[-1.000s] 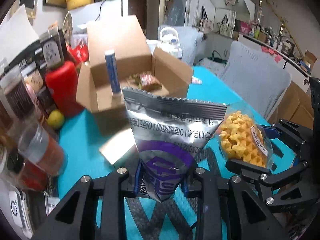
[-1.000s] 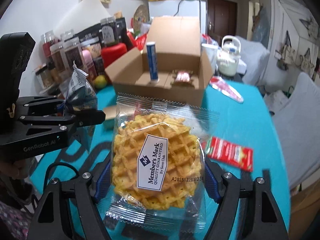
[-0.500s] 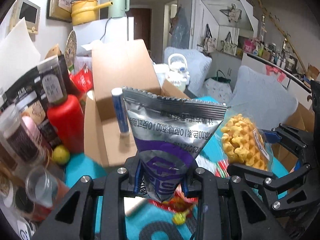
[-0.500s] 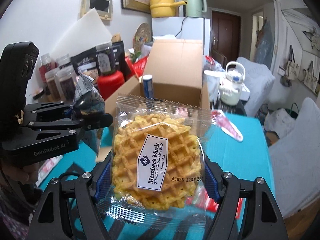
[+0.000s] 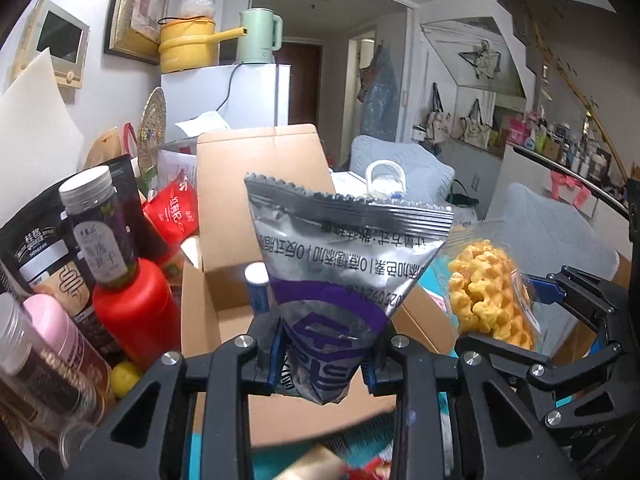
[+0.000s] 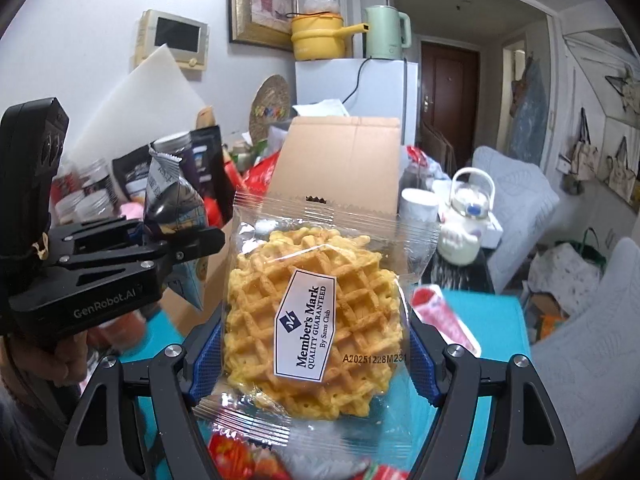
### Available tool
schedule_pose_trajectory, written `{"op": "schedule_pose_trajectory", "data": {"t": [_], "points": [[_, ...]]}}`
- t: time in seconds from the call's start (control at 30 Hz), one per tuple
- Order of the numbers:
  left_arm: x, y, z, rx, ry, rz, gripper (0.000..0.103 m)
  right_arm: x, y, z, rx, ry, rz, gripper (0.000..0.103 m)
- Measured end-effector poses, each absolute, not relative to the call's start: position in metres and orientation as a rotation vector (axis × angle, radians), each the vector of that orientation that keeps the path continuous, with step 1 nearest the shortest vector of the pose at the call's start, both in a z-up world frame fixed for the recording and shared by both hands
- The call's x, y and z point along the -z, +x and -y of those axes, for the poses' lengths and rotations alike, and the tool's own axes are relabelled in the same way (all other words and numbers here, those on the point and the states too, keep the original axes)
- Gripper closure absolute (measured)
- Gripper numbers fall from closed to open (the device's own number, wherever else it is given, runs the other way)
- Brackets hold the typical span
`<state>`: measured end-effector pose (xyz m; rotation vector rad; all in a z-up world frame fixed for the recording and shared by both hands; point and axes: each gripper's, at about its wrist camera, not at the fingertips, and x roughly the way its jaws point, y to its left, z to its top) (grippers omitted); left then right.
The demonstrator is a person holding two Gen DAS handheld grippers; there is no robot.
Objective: Organize snacks
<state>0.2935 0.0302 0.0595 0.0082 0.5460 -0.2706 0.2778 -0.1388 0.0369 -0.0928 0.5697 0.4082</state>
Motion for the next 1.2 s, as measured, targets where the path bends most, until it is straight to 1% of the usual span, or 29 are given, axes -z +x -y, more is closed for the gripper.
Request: {"op": "schedule_pose_trajectory", "data": {"t": [0.33,0.63,1.2], "points": [[-0.041,0.356,-0.042,0.21,-0.007,-0.595,0.073,-0.019,0.343,0.125,-0.42,-0.057,-0.61,0.026],[-0.014,0.393,-0.04,0.161,0.049,-0.696,0.073,0.003,0.385,0.116,-0.421,-0.069,-0.697,0.026],[0.037,0.418,-0.027,0.174,0.167,-0.941,0.073,0.043,0.415,0.104,-0.428,-0.12,-0.898,0.026]]}}
